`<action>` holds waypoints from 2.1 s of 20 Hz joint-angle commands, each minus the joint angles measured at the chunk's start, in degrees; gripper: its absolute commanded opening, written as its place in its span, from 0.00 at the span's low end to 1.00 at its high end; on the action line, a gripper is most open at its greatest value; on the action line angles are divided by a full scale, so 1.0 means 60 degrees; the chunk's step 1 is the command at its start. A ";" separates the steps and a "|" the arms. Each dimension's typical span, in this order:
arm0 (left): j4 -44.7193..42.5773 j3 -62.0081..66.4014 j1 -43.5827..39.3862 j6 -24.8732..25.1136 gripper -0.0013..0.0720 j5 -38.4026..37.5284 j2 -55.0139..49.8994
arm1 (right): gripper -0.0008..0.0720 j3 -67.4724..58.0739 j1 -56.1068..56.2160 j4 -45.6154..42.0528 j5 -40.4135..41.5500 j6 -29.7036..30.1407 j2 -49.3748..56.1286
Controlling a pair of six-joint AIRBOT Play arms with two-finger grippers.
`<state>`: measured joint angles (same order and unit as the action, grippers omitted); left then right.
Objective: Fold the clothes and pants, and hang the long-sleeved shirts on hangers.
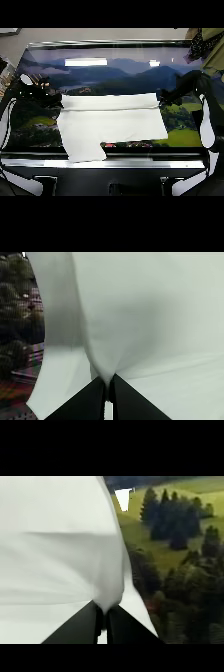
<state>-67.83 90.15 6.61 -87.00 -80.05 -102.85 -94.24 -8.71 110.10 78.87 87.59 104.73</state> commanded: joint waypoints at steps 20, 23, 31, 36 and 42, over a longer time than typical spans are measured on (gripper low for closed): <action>0.0528 -0.3224 0.2277 -0.0149 0.55 -0.0729 0.4073 | 0.69 0.1231 -0.2226 0.0583 0.0914 0.1056 -0.2841; 0.1592 -0.6914 0.2368 -0.0262 0.55 0.0098 0.5960 | 0.68 0.2794 -0.2306 0.0845 0.0725 0.1096 -0.3708; 0.3060 -1.1624 0.2277 -0.0175 0.55 0.1504 0.7610 | 0.68 0.4280 -0.2306 0.0947 0.0634 0.1009 -0.4656; 0.3064 -1.2112 0.2273 -0.0178 0.55 0.1712 0.7606 | 0.68 0.4280 -0.2306 0.1016 0.0674 0.1002 -0.4878; 0.3071 -1.2127 0.1315 -0.0419 0.55 0.2331 0.7515 | 0.67 0.4280 -0.2306 0.1118 0.0867 0.1005 -0.4878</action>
<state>-49.06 17.78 17.39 -88.42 -68.93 -57.52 -68.58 -22.52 116.46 83.55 93.58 75.57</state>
